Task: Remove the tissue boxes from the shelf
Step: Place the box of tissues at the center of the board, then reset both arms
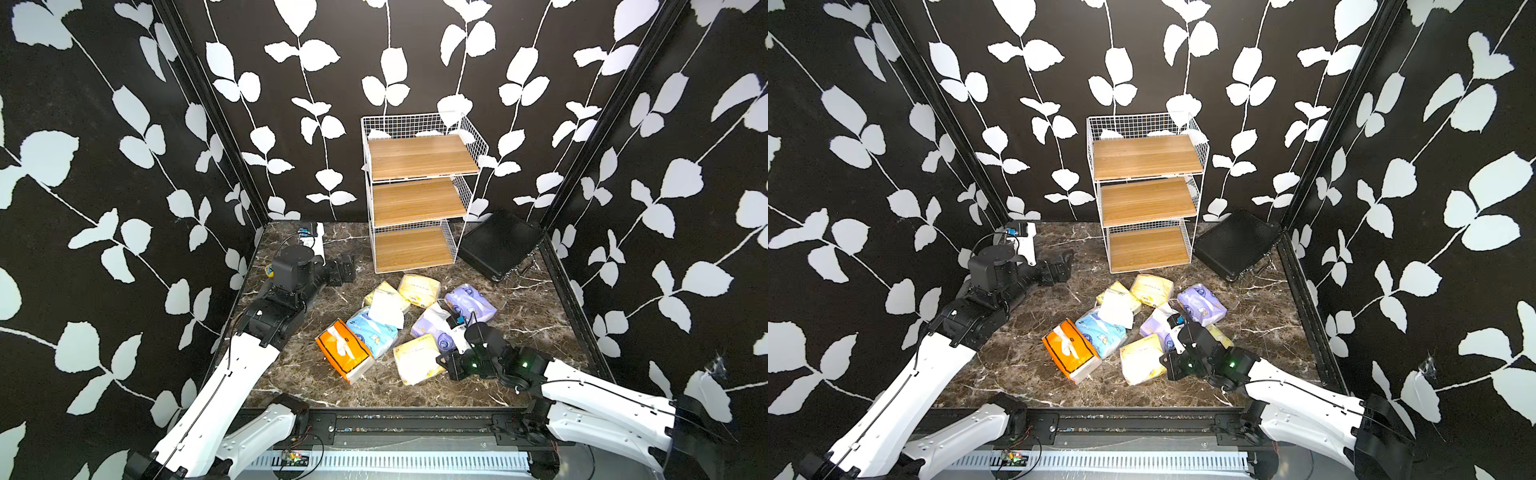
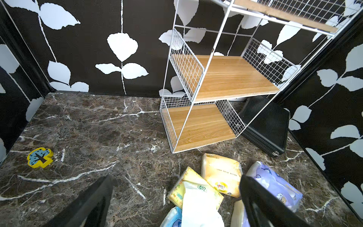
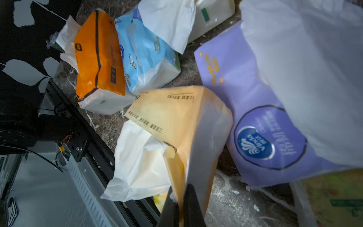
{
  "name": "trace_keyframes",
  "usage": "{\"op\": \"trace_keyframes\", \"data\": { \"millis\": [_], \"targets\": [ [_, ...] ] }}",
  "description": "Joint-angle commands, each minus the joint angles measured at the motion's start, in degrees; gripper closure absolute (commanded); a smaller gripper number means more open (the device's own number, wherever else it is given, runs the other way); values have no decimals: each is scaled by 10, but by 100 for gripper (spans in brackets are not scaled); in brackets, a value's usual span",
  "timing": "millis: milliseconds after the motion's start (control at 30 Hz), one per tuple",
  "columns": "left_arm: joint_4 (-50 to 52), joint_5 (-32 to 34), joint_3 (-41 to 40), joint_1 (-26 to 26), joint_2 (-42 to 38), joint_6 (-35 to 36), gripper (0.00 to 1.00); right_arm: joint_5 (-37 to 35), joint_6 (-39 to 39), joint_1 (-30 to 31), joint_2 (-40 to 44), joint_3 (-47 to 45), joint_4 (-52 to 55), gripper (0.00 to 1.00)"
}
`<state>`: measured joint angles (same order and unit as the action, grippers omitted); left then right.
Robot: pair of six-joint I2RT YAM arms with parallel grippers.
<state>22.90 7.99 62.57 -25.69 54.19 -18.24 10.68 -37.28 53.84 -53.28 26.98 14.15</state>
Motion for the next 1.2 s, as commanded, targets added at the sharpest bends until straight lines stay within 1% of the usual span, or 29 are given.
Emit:
{"op": "trace_keyframes", "data": {
  "millis": [0, 133, 300, 400, 433, 467, 533, 567, 600, 667, 700, 733, 833, 900, 933, 1000, 1067, 1100, 1167],
  "targets": [
    [-1, 18, -8, -2, -15, 3, 1, -27, -14, 11, -10, -24, -27, 100],
    [-8, 25, -18, -2, -18, 5, 1, -42, -17, 21, -55, -20, -51, 100],
    [-11, 58, -33, -1, -30, 17, 1, -61, -21, 35, -130, -3, -84, 100],
    [-14, 69, -42, -2, -38, 31, 1, -61, -25, 39, -158, 1, -102, 100],
    [-15, 73, -42, -1, -39, 36, 1, -60, -26, 40, -164, 2, -107, 97],
    [-14, 76, -43, -1, -40, 40, 1, -61, -26, 41, -167, 5, -106, 82],
    [-14, 79, -45, -1, -38, 47, 1, -68, -27, 41, -164, 12, -97, 65],
    [-16, 83, -46, -1, -37, 50, 1, -74, -26, 42, -157, 17, -86, 53],
    [-21, 90, -50, -1, -36, 56, 1, -80, -22, 42, -146, 25, -73, 43],
    [-33, 114, -61, -2, -37, 67, 1, -103, -13, 42, -119, 41, -42, 27],
    [-37, 132, -67, -2, -37, 71, 1, -121, -6, 42, -102, 52, -23, 13],
    [-41, 146, -73, -1, -39, 75, 1, -143, 0, 42, -87, 61, -6, 2],
    [-64, 168, -96, -1, -47, 91, 1, -211, 34, 41, -43, 97, 45, 1],
    [-73, 185, -106, -1, -48, 99, 1, -280, 64, 36, -27, 131, 73, 1],
    [-75, 195, -110, 0, -47, 100, 1, -296, 82, 26, -25, 145, 79, 1],
    [-97, 213, -129, 1, -50, 110, 1, -291, 119, -24, -30, 177, 87, 1],
    [-131, 222, -155, 4, -55, 122, 1, -255, 144, -90, -40, 199, 85, 1],
    [-147, 222, -170, 7, -56, 127, 1, -253, 157, -123, -44, 200, 75, 1],
    [-176, 224, -196, 14, -57, 140, 1, -283, 195, -171, -41, 183, 37, 1]
  ]
}}
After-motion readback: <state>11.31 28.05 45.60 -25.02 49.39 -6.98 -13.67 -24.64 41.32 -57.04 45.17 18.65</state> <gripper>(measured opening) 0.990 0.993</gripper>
